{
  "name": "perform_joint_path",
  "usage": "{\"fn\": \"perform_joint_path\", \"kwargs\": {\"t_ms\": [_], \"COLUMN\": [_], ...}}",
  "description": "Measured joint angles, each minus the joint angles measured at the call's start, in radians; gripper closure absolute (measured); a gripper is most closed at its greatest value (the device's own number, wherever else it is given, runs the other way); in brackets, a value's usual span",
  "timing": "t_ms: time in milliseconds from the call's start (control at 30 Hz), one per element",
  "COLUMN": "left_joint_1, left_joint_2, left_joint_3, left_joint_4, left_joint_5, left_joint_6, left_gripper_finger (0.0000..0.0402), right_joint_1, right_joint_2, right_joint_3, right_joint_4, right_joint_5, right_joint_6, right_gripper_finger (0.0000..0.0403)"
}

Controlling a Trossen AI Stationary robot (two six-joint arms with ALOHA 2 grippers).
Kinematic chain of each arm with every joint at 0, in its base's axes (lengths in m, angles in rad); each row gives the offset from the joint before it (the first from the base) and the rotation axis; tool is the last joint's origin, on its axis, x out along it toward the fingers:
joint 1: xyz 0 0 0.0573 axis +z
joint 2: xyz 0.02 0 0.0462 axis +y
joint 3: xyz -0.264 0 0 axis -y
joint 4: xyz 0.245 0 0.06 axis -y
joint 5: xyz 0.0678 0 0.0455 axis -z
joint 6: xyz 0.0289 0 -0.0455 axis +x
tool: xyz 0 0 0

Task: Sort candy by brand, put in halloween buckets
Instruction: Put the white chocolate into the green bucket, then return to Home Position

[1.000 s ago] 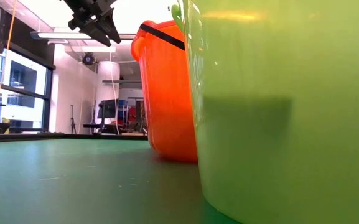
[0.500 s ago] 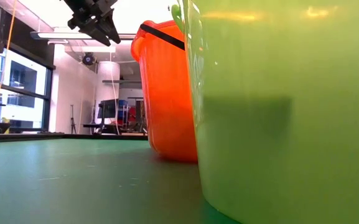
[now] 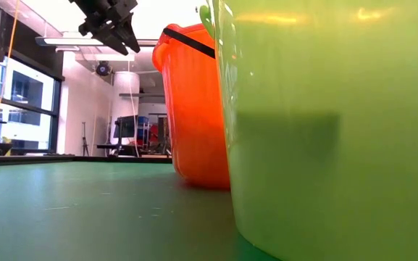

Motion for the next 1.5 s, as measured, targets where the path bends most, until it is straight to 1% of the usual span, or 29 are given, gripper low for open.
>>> {"fn": "perform_joint_path", "kwargs": {"t_ms": [100, 200, 300, 433, 567, 633, 767, 900, 1000, 1167, 1233, 1300, 1367, 1500], "left_joint_1": [0.001, 0.001, 0.001, 0.001, 0.001, 0.001, 0.001, 0.001, 0.001, 0.001, 0.001, 0.001, 0.000, 0.000], "left_joint_2": [0.000, 0.000, 0.000, 0.000, -0.001, -0.001, -0.009, -0.037, -0.069, -0.127, -0.148, -0.164, -0.175, -0.193], "left_joint_3": [0.000, 0.000, 0.000, 0.000, 0.000, 0.000, 0.000, 0.000, 0.000, 0.000, 0.000, 0.000, 0.000, 0.000], "left_joint_4": [0.000, 0.000, 0.000, 0.001, 0.006, 0.009, 0.010, 0.008, 0.007, -0.016, -0.027, -0.035, -0.035, -0.007], "left_joint_5": [0.003, 0.003, 0.003, 0.000, 0.040, 0.058, 0.092, 0.112, 0.112, 0.111, 0.110, 0.110, 0.113, 0.166], "left_joint_6": [0.000, 0.012, 0.029, 0.027, 0.036, 0.050, 0.088, 0.116, 0.132, 0.134, 0.134, 0.133, 0.131, 0.132], "left_gripper_finger": [0.0163, 0.0163, 0.0163, 0.0163, 0.0163, 0.0163, 0.0163, 0.0163, 0.0163, 0.0163, 0.0163, 0.0163, 0.0163, 0.0163], "right_joint_1": [0.070, 0.129, 0.168, 0.173, 0.172, 0.173, 0.172, 0.161, 0.155, 0.146, 0.135, 0.120, 0.096, 0.032], "right_joint_2": [0.071, 0.142, 0.207, 0.284, 0.334, 0.350, 0.370, 0.378, 0.380, 0.379, 0.379, 0.379, 0.379, 0.378], "right_joint_3": [0.006, 0.050, 0.105, 0.161, 0.189, 0.198, 0.217, 0.248, 0.272, 0.315, 0.326, 0.335, 0.346, 0.370], "right_joint_4": [0.068, 0.072, 0.049, -0.043, -0.090, -0.093, -0.100, -0.180, -0.259, -0.326, -0.337, -0.335, -0.330, -0.329], "right_joint_5": [0.000, -0.006, -0.023, -0.031, -0.074, -0.102, -0.109, -0.109, -0.108, -0.107, -0.107, -0.108, -0.108, -0.107], "right_joint_6": [0.085, 0.136, 0.139, 0.177, 0.207, 0.227, 0.257, 0.309, 0.319, 0.307, 0.282, 0.240, 0.204, 0.155], "right_gripper_finger": [0.0403, 0.0403, 0.0403, 0.0403, 0.0403, 0.0403, 0.0403, 0.0396, 0.0368, 0.0286, 0.0254, 0.0231, 0.0218, 0.0214]}}
